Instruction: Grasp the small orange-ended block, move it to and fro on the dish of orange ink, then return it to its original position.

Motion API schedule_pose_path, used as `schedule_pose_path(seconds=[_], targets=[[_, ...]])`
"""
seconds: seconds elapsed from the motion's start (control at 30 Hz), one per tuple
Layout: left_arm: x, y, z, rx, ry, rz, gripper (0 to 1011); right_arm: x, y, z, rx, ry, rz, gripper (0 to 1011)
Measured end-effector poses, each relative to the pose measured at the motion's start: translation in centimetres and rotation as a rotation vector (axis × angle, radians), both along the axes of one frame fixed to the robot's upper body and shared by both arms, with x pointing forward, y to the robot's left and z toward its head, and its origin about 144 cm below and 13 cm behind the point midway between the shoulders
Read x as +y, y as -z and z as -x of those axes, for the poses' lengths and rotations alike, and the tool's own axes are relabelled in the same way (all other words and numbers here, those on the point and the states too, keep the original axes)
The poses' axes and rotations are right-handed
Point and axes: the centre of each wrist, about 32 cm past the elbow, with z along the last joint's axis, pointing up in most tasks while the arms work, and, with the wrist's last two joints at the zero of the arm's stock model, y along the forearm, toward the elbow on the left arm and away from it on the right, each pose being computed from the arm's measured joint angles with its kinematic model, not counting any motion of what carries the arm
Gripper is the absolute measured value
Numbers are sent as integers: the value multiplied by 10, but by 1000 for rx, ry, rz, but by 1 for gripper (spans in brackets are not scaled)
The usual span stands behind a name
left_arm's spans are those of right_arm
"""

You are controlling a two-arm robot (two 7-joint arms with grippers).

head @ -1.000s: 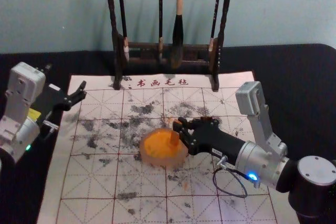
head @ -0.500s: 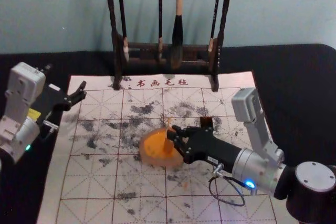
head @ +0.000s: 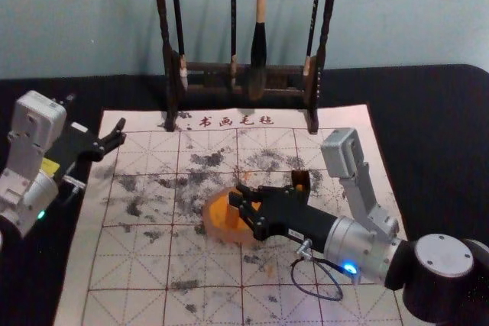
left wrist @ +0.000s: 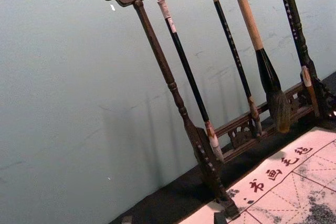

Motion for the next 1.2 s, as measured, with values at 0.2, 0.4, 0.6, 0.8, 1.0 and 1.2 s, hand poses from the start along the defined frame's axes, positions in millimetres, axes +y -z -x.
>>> schedule_pose_path(seconds=[0.2, 0.4, 0.6, 0.8, 1.0, 1.2], targets=[[0, 0, 0, 0, 0, 0, 1001, 6, 0, -4, -1, -3, -6, 126], [0, 0, 0, 0, 0, 0, 1001, 11, -1, -10, -9, 5, -6, 126], [0, 0, 0, 0, 0, 0, 1001, 13, 0, -14, -13, 15, -5, 126], [0, 0, 0, 0, 0, 0, 1002, 13, 0, -16, -17, 28, -3, 126], [0, 0, 0, 0, 0, 0, 1001, 11, 0, -18, -20, 41, -2, 126], [0, 0, 0, 0, 0, 0, 1001, 8, -1, -18, -21, 54, -2, 126]])
